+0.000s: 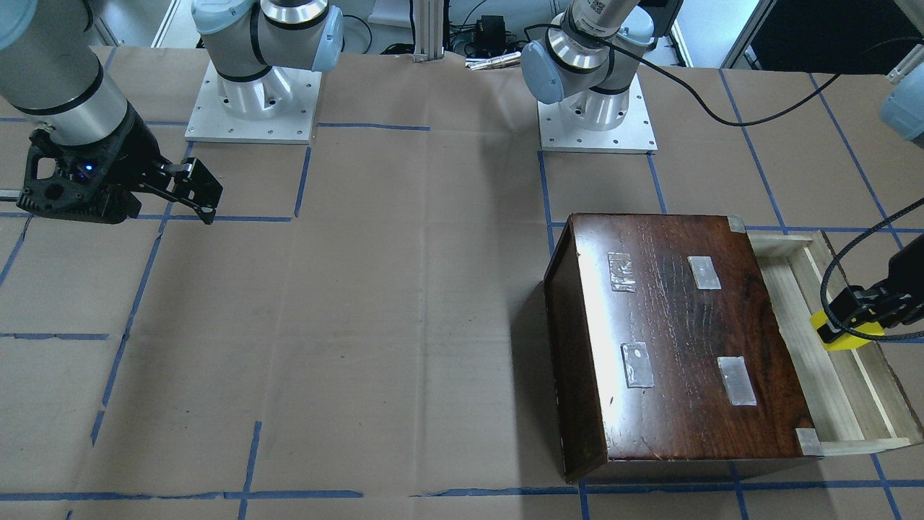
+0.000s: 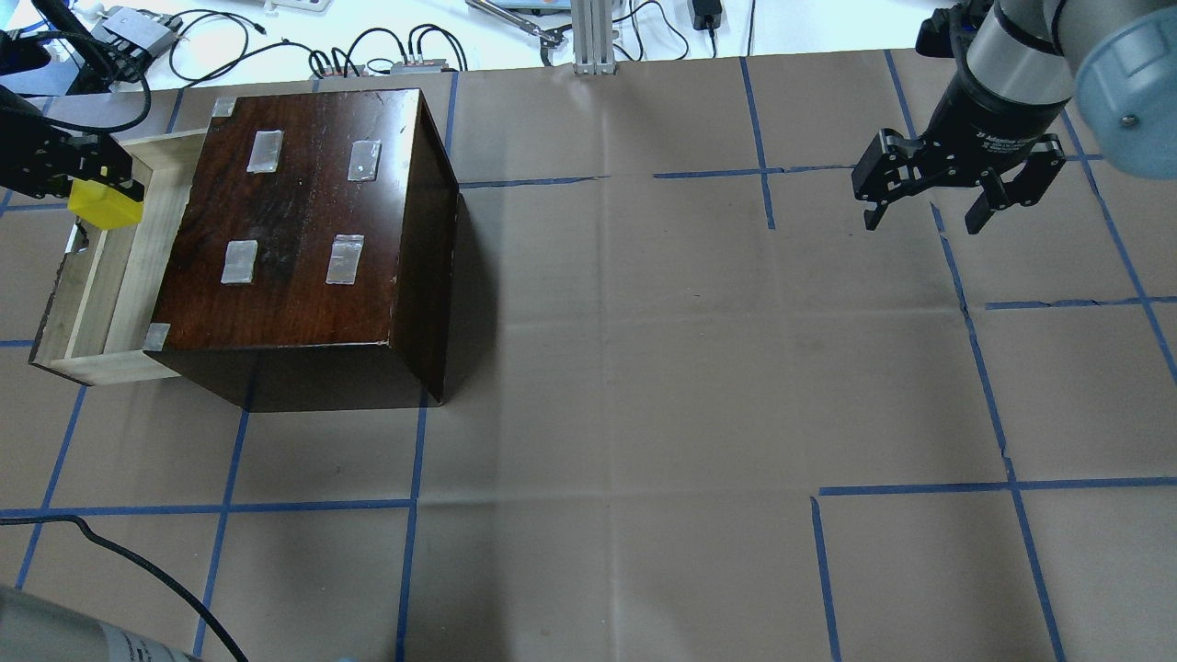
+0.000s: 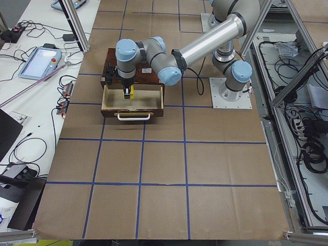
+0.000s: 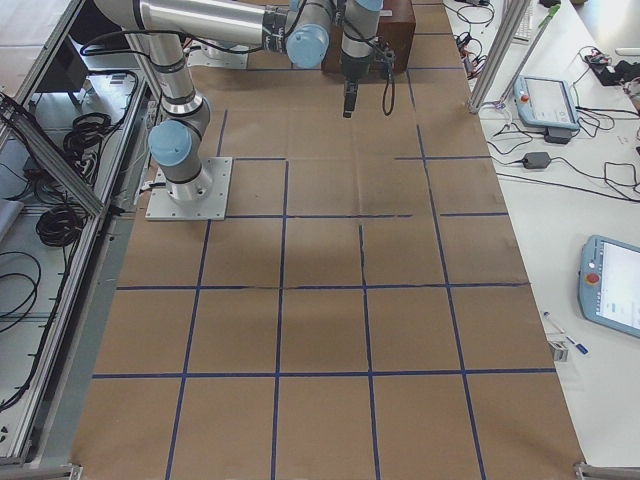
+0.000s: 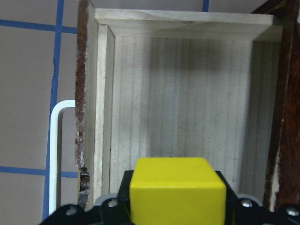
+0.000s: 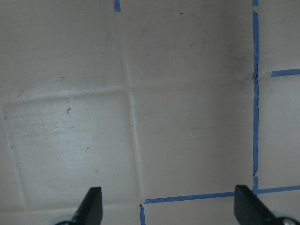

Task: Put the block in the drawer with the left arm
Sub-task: 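Lower the cube into the drawer and open the left gripper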

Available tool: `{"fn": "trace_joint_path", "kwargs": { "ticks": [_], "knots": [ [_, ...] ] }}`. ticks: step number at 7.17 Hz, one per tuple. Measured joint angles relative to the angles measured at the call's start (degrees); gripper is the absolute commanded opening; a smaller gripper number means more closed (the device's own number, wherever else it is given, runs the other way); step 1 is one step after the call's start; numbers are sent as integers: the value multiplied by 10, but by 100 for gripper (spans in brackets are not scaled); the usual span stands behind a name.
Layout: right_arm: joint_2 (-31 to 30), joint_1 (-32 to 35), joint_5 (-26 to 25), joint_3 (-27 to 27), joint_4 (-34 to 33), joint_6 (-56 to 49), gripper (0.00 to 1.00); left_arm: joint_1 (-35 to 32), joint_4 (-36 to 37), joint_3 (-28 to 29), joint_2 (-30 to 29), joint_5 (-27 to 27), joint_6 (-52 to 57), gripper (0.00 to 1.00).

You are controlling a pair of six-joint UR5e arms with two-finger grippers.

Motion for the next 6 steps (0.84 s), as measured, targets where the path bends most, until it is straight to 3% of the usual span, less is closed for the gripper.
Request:
{"fn": "trace_joint_path", "kwargs": {
  "ticks": [1, 2, 3, 6],
  "knots": [
    [0, 0, 0, 0, 0, 0, 100, -4, 5, -1, -7, 0, -5, 35],
    [0, 0, 0, 0, 0, 0, 100, -9, 6, -4, -11, 0, -7, 48],
    [0, 0, 0, 0, 0, 0, 100, -15, 8, -8, -12, 0, -8, 99],
    [0, 0, 0, 0, 0, 0, 100, -19, 17, -13, -7, 1, -7, 99]
  ]
}}
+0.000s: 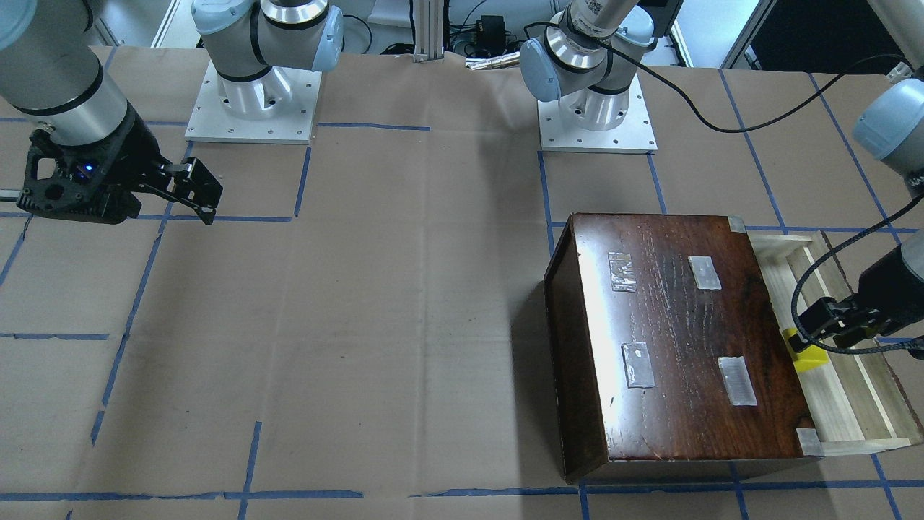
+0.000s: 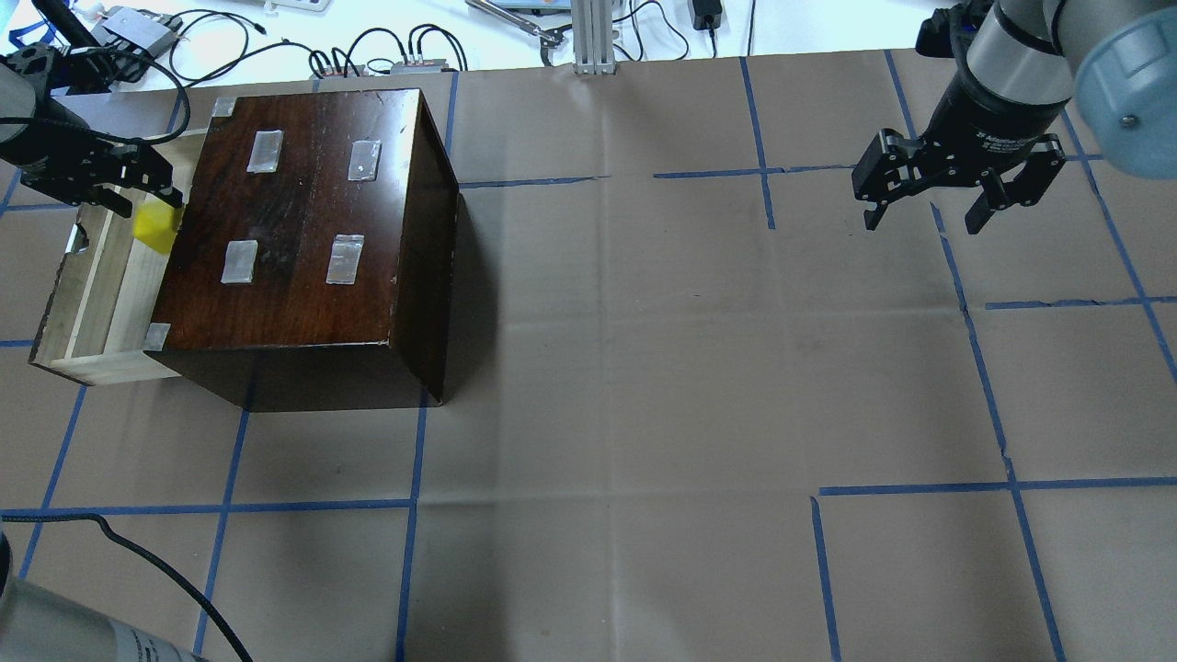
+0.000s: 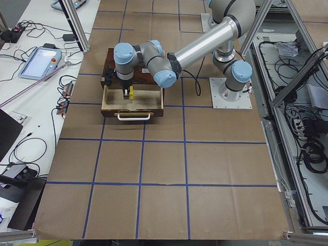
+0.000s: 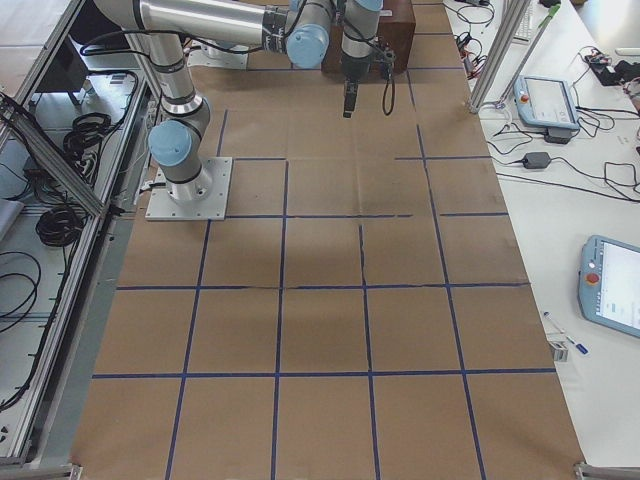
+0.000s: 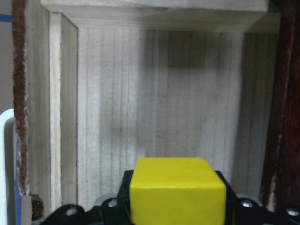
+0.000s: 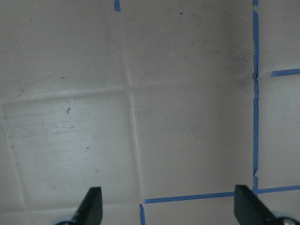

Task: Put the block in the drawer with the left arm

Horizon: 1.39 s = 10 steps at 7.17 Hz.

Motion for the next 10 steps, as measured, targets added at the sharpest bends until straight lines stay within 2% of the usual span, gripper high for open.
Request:
{"fn": "trace_joint_path", "kwargs": {
  "ticks": [4, 6, 8, 10],
  "knots": [
    [0, 0, 0, 0, 0, 0, 100, -1, -34, 6, 49, 1, -9, 99],
    [0, 0, 0, 0, 0, 0, 100, -8, -70, -1, 92, 1, -61, 99],
    [0, 0, 0, 0, 0, 0, 100, -48, -104, -7, 132, 1, -143, 99],
    [0, 0, 0, 0, 0, 0, 100, -119, -126, -10, 160, 2, -237, 99]
  ]
}}
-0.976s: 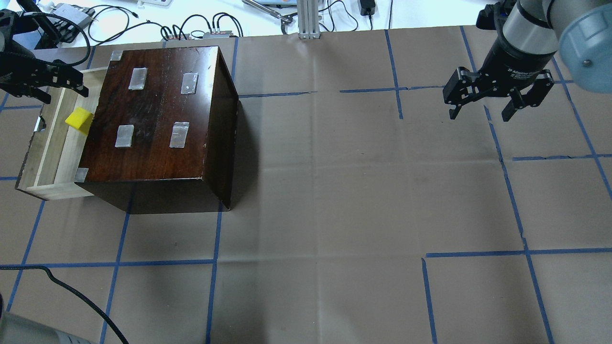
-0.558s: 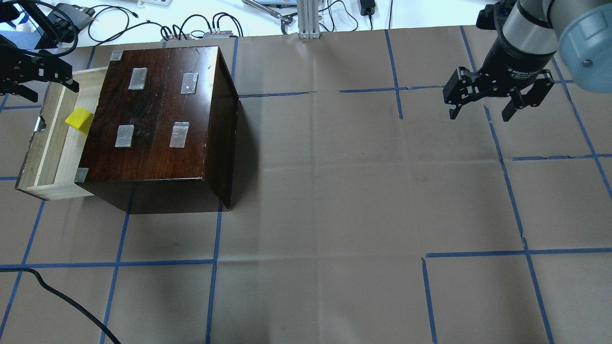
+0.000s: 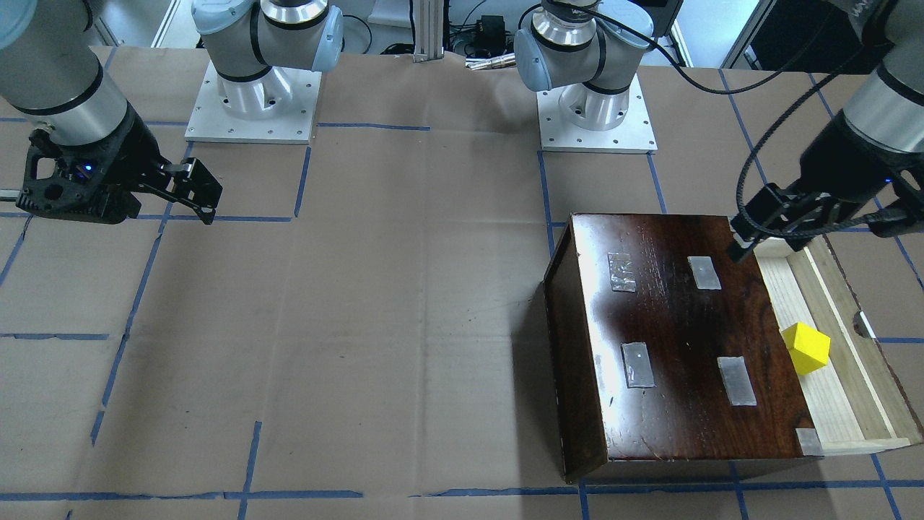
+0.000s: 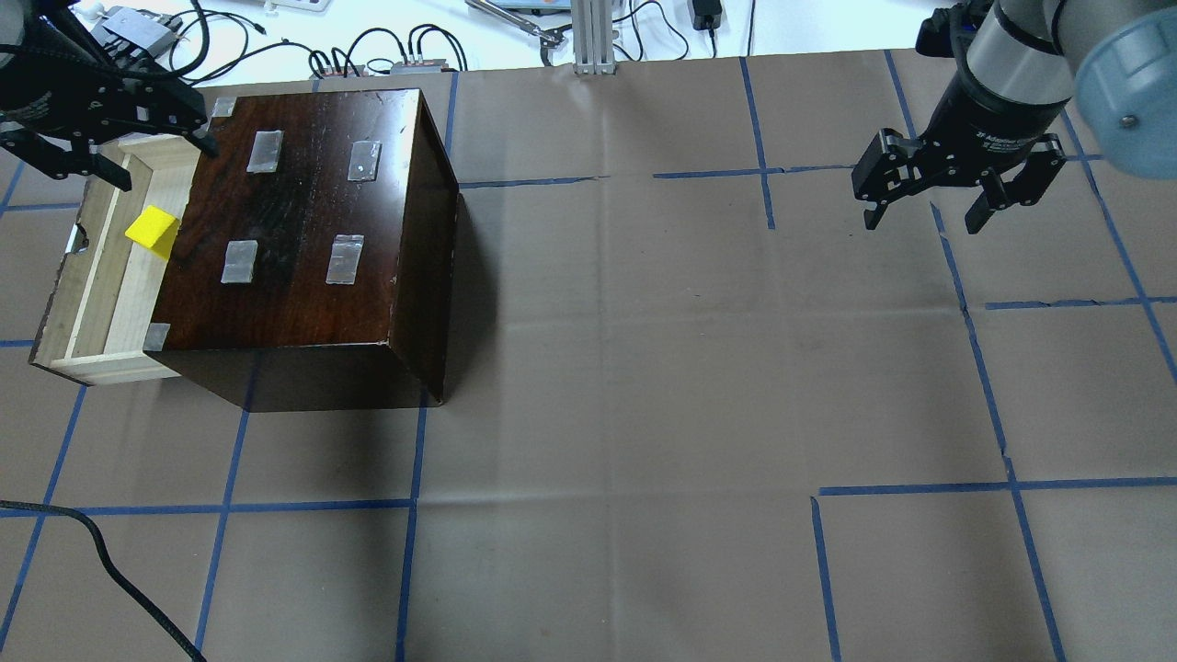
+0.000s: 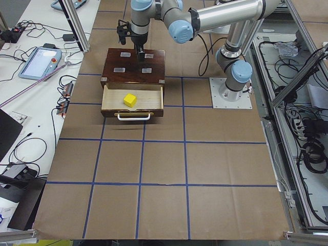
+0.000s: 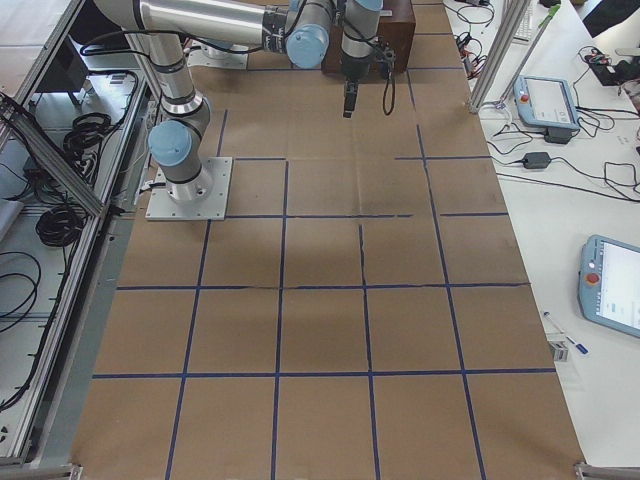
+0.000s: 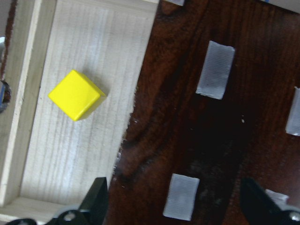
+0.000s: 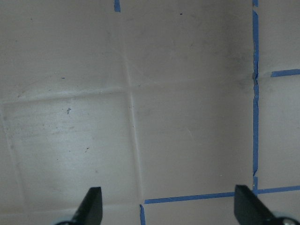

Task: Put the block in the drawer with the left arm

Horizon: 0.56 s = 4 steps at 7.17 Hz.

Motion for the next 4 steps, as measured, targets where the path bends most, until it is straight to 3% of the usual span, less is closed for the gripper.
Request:
{"fn": "trace_joint_path", "kwargs": {
  "ticks": [4],
  "knots": [
    [0, 0, 0, 0, 0, 0, 100, -110, -15, -37, 39, 49, -64, 99]
  ]
}}
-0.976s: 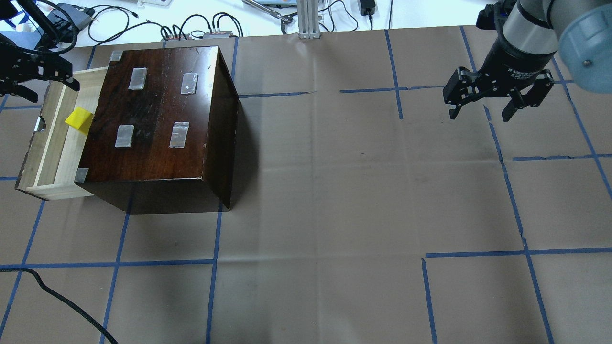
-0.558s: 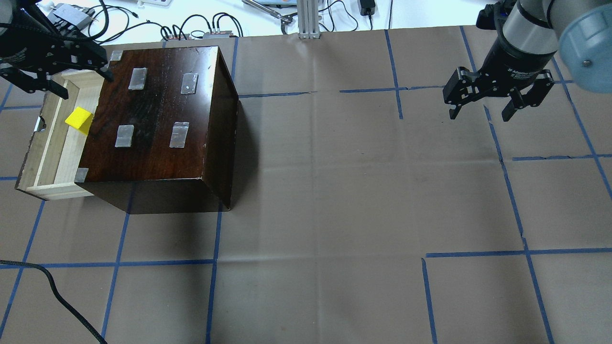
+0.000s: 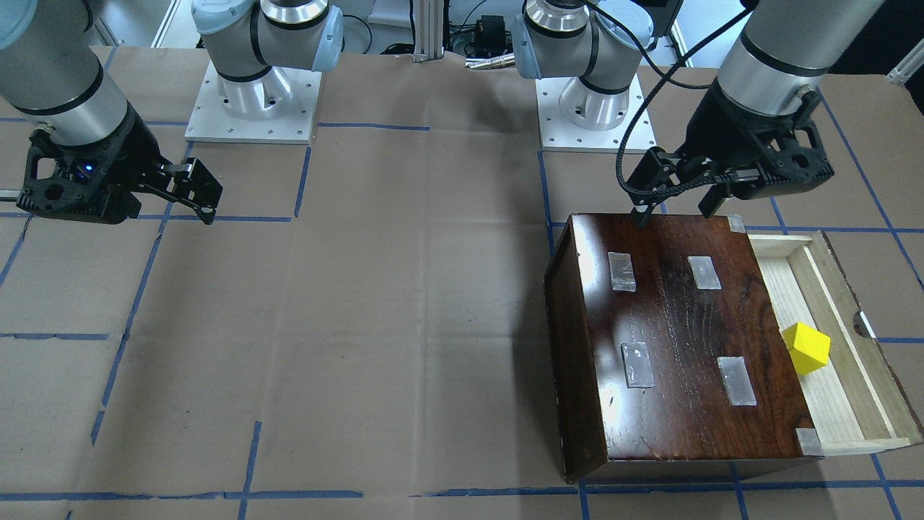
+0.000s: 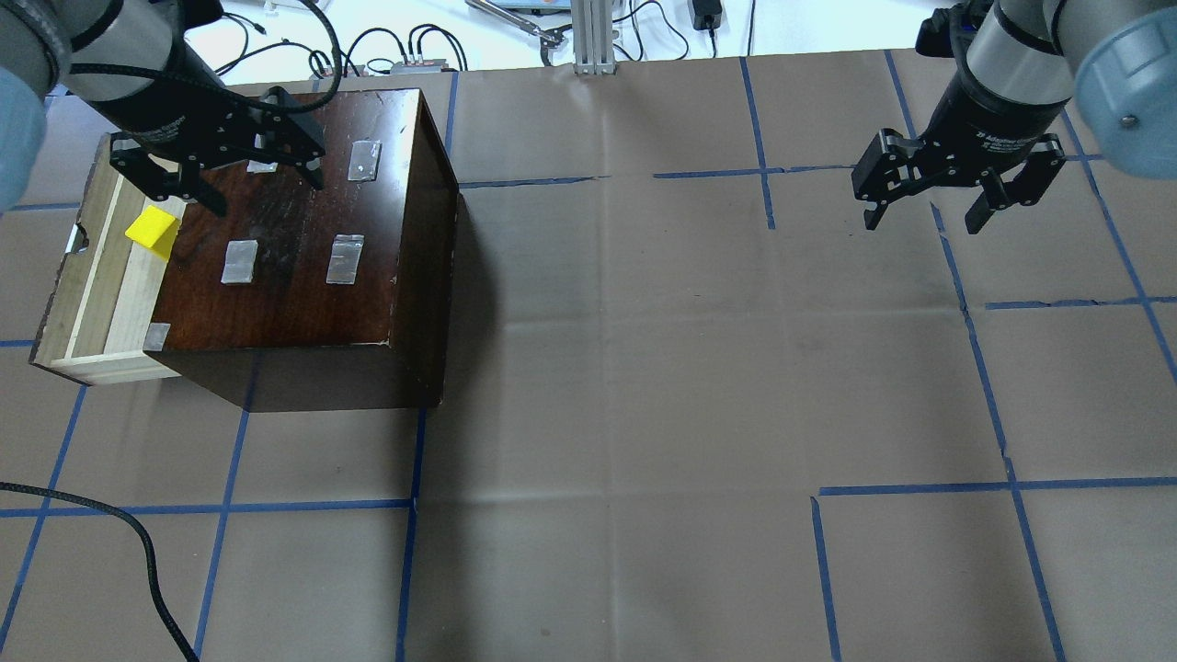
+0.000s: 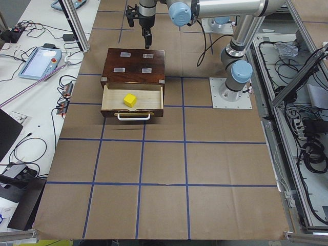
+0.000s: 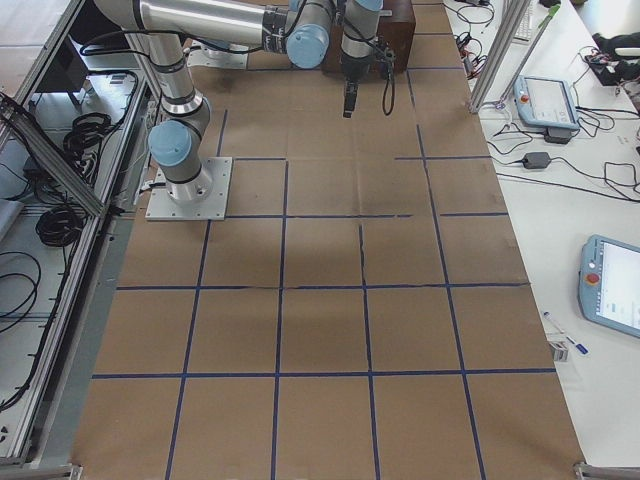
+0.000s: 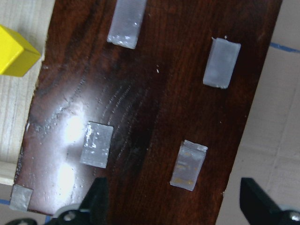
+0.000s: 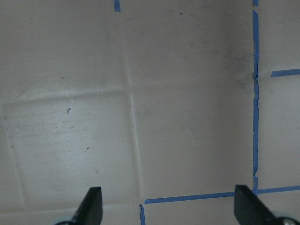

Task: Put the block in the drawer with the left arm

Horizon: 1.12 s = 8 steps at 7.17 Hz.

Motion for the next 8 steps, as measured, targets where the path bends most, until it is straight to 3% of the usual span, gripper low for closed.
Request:
{"fn": "trace_joint_path", "kwargs": {
  "ticks": [3, 8],
  "knots": [
    [0, 0, 0, 0, 0, 0, 100, -40, 2, -28, 13, 18, -2, 99],
    [0, 0, 0, 0, 0, 0, 100, -59, -5, -31, 5, 37, 129, 99]
  ]
}}
